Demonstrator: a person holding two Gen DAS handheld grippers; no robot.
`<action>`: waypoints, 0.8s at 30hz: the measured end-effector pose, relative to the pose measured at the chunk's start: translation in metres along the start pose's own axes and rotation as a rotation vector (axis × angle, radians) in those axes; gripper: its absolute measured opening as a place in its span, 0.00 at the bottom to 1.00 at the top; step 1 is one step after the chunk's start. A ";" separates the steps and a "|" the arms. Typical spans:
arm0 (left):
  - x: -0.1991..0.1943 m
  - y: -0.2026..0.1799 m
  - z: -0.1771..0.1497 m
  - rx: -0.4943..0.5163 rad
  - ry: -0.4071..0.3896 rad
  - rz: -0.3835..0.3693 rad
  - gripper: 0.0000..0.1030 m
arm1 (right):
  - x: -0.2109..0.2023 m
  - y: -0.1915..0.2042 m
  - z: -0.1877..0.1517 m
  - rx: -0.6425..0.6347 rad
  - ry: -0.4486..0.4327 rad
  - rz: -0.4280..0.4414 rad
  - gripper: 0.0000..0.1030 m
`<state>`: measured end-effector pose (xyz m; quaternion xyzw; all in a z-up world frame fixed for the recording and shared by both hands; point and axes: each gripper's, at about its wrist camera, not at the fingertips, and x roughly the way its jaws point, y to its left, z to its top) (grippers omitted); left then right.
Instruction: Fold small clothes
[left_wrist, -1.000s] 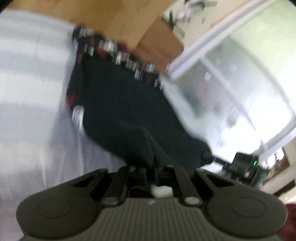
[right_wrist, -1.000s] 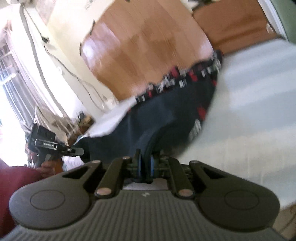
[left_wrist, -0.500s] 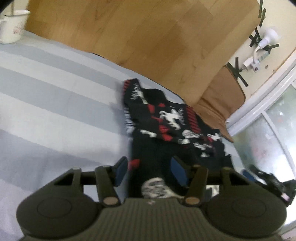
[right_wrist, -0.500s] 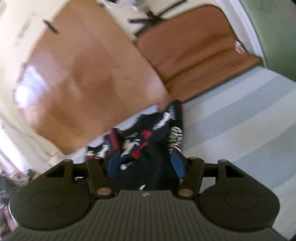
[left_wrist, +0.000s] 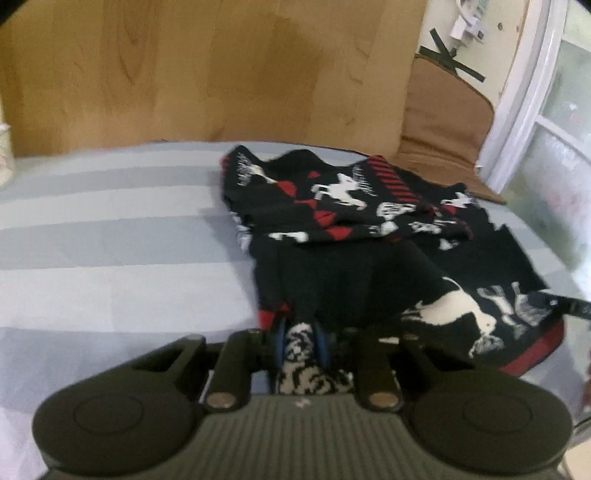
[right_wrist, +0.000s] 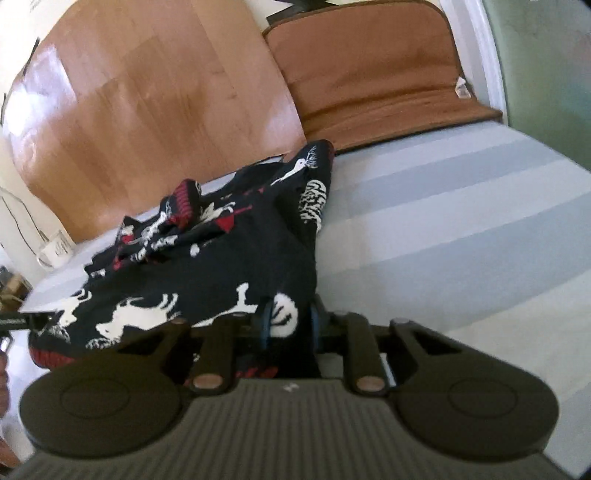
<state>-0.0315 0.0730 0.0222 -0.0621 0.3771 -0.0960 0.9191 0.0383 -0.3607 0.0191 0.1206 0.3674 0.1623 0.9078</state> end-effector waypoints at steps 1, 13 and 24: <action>-0.004 0.003 -0.003 -0.005 -0.011 0.018 0.15 | -0.002 0.001 -0.001 -0.011 -0.001 -0.011 0.21; -0.039 0.002 -0.008 -0.033 -0.139 0.091 0.29 | -0.007 0.016 -0.002 -0.062 -0.021 -0.088 0.35; 0.015 -0.055 0.013 0.191 -0.111 0.002 0.31 | 0.027 0.085 0.027 -0.223 -0.033 0.016 0.34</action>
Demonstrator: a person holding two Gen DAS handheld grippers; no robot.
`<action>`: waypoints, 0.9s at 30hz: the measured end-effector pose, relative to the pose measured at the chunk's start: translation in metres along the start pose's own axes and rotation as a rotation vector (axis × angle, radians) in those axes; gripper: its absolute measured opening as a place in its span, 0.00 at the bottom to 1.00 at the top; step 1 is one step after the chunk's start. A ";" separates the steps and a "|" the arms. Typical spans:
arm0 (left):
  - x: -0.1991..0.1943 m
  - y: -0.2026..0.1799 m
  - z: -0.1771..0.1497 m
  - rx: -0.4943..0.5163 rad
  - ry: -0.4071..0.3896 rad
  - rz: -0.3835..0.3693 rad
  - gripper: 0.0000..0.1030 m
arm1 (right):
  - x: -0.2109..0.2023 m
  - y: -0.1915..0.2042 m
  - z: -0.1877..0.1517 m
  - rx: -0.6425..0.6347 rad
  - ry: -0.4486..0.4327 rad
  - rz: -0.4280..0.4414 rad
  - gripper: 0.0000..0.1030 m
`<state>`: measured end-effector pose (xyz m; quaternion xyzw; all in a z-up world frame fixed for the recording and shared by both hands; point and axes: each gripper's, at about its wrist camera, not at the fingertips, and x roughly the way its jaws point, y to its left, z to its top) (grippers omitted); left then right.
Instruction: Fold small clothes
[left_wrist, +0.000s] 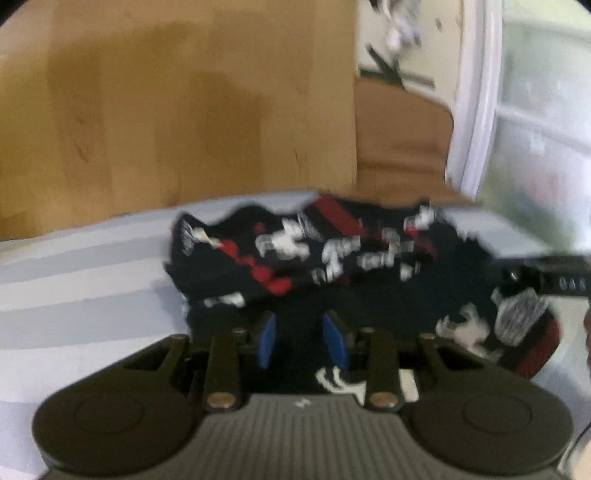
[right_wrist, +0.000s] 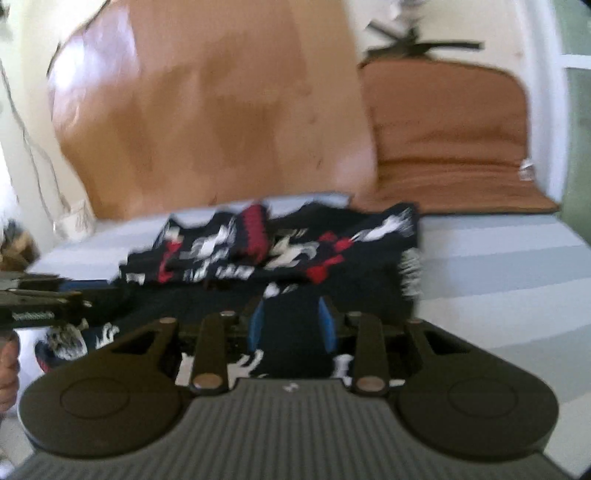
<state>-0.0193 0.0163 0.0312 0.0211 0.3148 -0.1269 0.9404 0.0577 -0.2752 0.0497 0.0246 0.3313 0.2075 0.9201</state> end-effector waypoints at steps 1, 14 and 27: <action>0.010 -0.001 -0.004 0.018 0.026 0.036 0.31 | 0.010 -0.002 -0.002 -0.004 0.031 -0.017 0.34; 0.015 0.012 -0.015 0.006 -0.001 0.069 0.26 | 0.010 -0.036 -0.030 0.151 -0.048 -0.140 0.28; 0.015 0.004 -0.017 0.050 -0.005 0.101 0.29 | 0.004 -0.031 -0.031 0.122 -0.065 -0.104 0.44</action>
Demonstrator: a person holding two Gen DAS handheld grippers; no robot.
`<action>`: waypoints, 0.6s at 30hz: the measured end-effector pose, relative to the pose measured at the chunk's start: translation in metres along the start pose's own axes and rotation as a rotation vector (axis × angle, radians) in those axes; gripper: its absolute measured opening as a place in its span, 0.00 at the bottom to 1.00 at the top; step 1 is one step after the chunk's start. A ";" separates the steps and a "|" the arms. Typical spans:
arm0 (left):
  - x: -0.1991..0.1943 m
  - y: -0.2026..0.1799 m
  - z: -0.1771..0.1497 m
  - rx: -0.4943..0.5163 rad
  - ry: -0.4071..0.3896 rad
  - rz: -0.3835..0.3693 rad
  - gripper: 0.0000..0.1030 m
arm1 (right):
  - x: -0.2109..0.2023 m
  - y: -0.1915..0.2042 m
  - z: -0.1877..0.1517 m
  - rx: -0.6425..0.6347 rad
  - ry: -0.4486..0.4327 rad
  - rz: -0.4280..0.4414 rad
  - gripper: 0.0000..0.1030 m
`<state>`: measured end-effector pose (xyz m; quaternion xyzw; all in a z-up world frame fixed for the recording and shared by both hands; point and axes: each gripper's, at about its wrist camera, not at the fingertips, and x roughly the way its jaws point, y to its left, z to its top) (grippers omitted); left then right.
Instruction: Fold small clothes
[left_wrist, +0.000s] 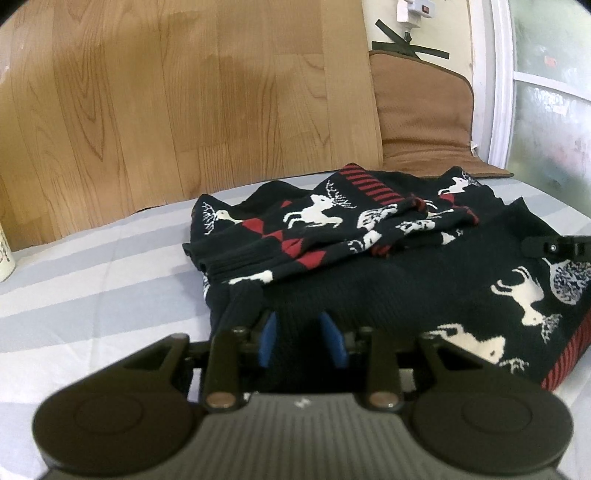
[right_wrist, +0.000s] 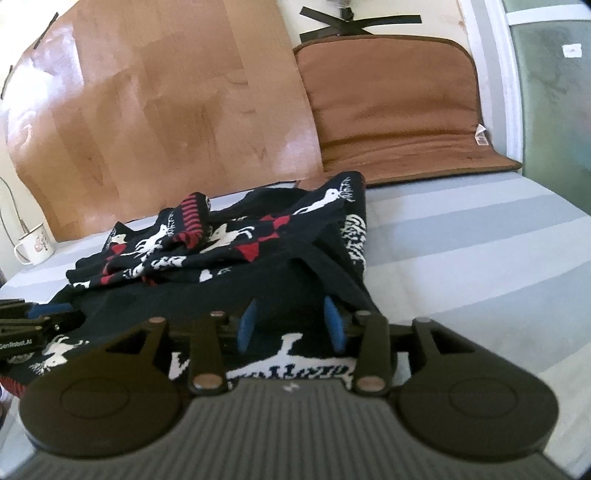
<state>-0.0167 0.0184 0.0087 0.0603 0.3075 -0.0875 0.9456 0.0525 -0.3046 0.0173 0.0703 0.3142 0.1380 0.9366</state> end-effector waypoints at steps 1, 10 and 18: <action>0.000 -0.001 0.000 0.004 0.000 0.003 0.29 | 0.000 0.001 0.000 -0.004 -0.001 0.002 0.46; 0.000 -0.006 -0.001 0.029 -0.004 0.038 0.31 | -0.002 0.002 -0.001 -0.011 -0.013 0.013 0.50; 0.000 -0.008 -0.002 0.034 -0.005 0.050 0.32 | -0.004 0.003 -0.002 -0.016 -0.024 0.021 0.53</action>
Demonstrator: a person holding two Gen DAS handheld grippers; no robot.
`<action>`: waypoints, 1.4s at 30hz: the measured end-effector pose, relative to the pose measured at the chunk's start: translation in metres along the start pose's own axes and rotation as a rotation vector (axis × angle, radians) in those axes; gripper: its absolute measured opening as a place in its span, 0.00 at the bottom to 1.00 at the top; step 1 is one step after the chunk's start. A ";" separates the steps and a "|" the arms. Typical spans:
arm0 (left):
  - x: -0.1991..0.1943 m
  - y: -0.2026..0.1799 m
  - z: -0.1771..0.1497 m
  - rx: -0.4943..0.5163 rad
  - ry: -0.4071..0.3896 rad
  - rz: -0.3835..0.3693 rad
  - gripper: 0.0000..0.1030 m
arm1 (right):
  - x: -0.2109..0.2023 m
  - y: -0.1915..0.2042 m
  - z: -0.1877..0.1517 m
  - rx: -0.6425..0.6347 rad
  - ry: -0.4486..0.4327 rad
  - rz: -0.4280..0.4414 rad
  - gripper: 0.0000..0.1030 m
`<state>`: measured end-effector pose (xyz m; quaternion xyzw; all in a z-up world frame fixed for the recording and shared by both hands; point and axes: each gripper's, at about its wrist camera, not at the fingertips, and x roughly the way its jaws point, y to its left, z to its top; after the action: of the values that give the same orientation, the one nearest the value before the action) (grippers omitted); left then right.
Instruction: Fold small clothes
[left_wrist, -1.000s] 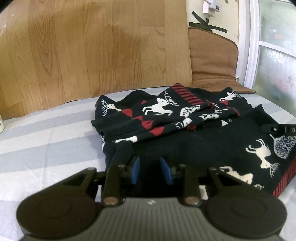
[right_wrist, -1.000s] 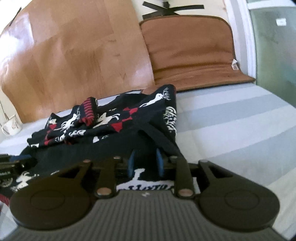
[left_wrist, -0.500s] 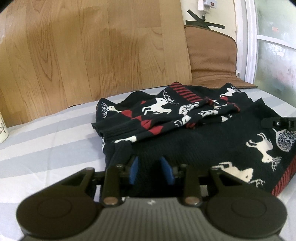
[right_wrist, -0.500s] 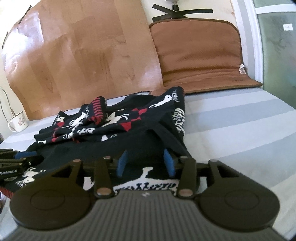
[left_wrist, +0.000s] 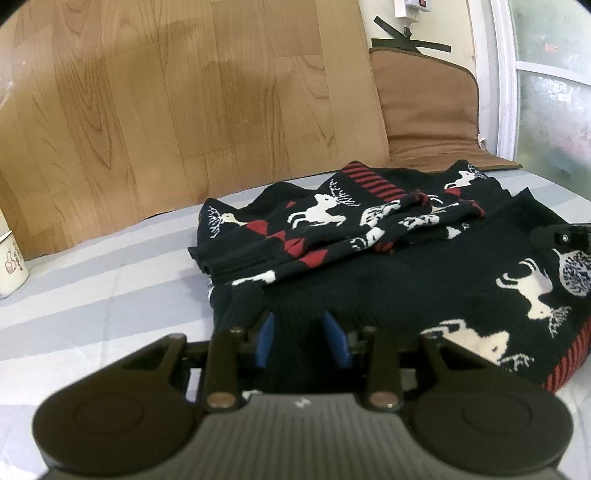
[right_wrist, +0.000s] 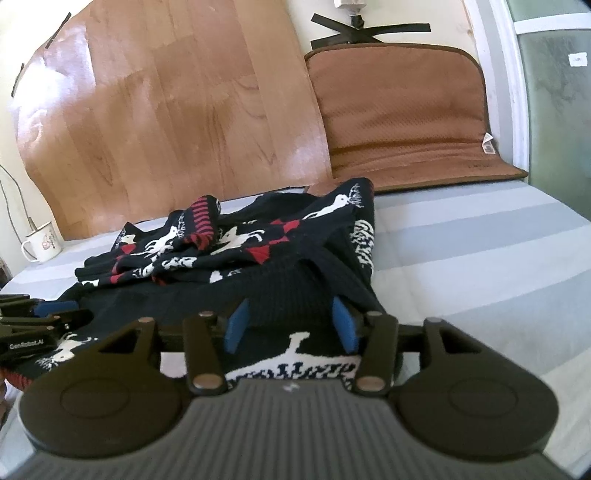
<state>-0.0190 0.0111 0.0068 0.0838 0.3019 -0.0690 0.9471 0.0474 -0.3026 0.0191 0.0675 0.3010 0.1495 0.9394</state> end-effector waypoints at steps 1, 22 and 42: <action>0.000 0.000 0.000 0.002 0.000 0.002 0.32 | -0.001 0.001 0.000 -0.001 -0.003 0.001 0.53; 0.000 -0.003 -0.001 0.015 -0.003 0.017 0.33 | 0.001 0.001 -0.001 0.005 -0.011 -0.096 0.36; 0.000 -0.003 -0.001 0.016 -0.002 0.020 0.34 | -0.024 -0.002 -0.006 0.016 -0.151 -0.072 0.52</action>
<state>-0.0201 0.0081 0.0061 0.0942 0.2995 -0.0620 0.9474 0.0261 -0.3116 0.0270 0.0750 0.2328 0.1076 0.9636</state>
